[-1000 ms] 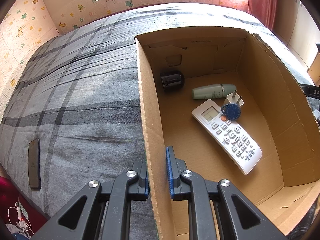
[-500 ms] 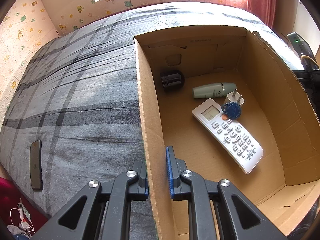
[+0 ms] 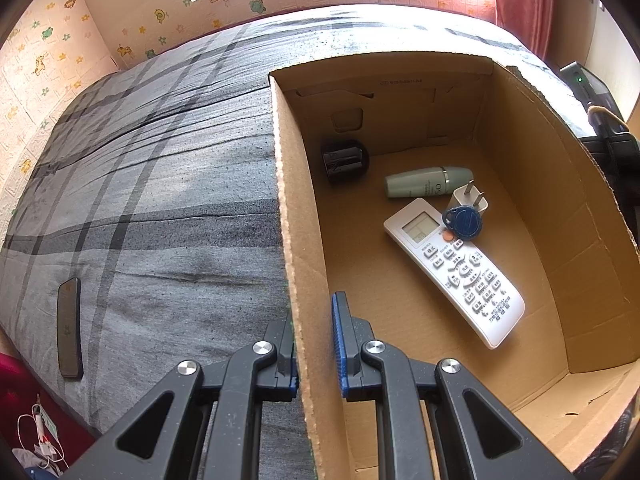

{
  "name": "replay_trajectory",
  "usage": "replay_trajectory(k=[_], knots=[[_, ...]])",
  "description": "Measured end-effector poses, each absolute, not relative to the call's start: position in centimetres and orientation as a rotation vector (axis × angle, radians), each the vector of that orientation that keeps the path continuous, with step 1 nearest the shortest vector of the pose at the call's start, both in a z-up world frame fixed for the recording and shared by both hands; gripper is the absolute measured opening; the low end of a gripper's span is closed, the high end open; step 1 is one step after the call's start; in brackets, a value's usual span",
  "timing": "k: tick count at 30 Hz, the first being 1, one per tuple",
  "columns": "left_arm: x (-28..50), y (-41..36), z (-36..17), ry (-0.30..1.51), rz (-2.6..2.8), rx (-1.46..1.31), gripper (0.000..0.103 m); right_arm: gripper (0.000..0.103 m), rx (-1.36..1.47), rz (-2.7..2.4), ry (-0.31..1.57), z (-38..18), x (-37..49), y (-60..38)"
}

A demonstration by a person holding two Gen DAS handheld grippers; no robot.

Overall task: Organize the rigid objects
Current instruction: 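Carry the white charger cube into the box with the right tool and release it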

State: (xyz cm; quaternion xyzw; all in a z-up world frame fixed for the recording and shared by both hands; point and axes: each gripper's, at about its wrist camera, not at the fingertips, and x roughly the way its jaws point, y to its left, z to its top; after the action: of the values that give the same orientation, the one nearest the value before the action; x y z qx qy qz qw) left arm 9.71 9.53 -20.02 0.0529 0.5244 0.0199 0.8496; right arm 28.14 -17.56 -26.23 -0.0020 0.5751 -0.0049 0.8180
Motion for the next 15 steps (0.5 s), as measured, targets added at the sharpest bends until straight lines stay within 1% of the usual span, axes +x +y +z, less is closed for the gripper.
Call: replay_trajectory(k=[15], knots=[[9.7, 9.5, -20.2, 1.101, 0.039, 0.107, 0.014, 0.047, -0.024, 0.029, 1.177, -22.2, 25.6, -17.5]])
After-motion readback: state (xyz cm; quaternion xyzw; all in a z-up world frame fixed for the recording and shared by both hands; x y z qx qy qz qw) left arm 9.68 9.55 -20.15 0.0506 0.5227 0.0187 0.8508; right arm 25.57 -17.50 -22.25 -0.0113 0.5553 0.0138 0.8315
